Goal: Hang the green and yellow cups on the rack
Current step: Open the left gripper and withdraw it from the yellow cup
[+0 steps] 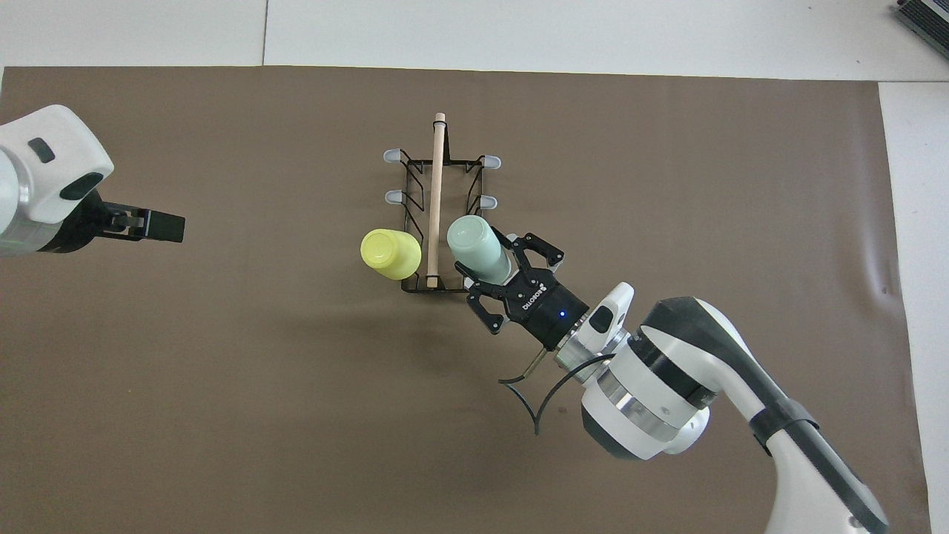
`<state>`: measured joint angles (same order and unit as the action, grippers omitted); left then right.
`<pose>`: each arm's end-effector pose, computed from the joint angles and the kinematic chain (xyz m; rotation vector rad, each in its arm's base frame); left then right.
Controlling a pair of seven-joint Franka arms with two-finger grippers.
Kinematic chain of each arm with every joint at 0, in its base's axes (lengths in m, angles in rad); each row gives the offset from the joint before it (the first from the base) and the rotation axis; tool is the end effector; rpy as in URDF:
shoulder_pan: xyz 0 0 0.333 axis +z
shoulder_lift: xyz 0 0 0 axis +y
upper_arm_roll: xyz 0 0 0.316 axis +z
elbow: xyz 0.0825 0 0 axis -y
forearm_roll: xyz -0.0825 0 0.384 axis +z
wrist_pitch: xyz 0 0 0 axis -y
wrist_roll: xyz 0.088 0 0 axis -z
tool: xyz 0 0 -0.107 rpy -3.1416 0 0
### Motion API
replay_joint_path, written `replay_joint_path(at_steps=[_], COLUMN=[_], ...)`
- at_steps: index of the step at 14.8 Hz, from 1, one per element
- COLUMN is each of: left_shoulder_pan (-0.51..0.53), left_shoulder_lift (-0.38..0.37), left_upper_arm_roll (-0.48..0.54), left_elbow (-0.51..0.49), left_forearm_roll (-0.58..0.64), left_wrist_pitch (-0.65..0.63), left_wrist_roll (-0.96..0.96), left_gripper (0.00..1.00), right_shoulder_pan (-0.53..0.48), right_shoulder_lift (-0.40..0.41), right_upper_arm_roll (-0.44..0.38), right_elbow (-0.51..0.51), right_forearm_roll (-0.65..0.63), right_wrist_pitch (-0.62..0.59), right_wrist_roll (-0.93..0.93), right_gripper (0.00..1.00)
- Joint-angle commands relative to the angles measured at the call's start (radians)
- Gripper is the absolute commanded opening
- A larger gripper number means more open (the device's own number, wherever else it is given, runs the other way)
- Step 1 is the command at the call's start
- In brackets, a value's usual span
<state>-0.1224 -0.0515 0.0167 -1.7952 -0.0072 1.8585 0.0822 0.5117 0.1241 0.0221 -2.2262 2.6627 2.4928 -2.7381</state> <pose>0.5551 -0.0593 0.5718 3.1137 -0.2908 0.1795 0.4723 0.2762 0.3244 -1.9176 -0.7597 -1.5563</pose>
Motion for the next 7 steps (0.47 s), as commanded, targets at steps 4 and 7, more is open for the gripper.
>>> replay_joint_path(at_steps=[4,7], left_shoulder_pan=[-0.002,-0.002], left_shoulder_lift=[0.002,0.024], left_upper_arm_roll=[0.051,0.051], left_elbow=[0.083,0.149], left_forearm_roll=[-0.036,-0.022], left_wrist_pitch=[-0.15,-0.223], left_wrist_roll=[0.123,0.126], left_gripper=[1.0,1.0], right_shoulder_pan=[-0.002,-0.001], right_shoulder_lift=[0.04,0.042], right_upper_arm_roll=[0.006,0.006], right_elbow=[0.007,-0.003], right_forearm_roll=[0.209,0.209], right_wrist_pitch=[0.014,0.015], right_wrist_roll=[-0.196,-0.198], right_gripper=[0.0,0.02])
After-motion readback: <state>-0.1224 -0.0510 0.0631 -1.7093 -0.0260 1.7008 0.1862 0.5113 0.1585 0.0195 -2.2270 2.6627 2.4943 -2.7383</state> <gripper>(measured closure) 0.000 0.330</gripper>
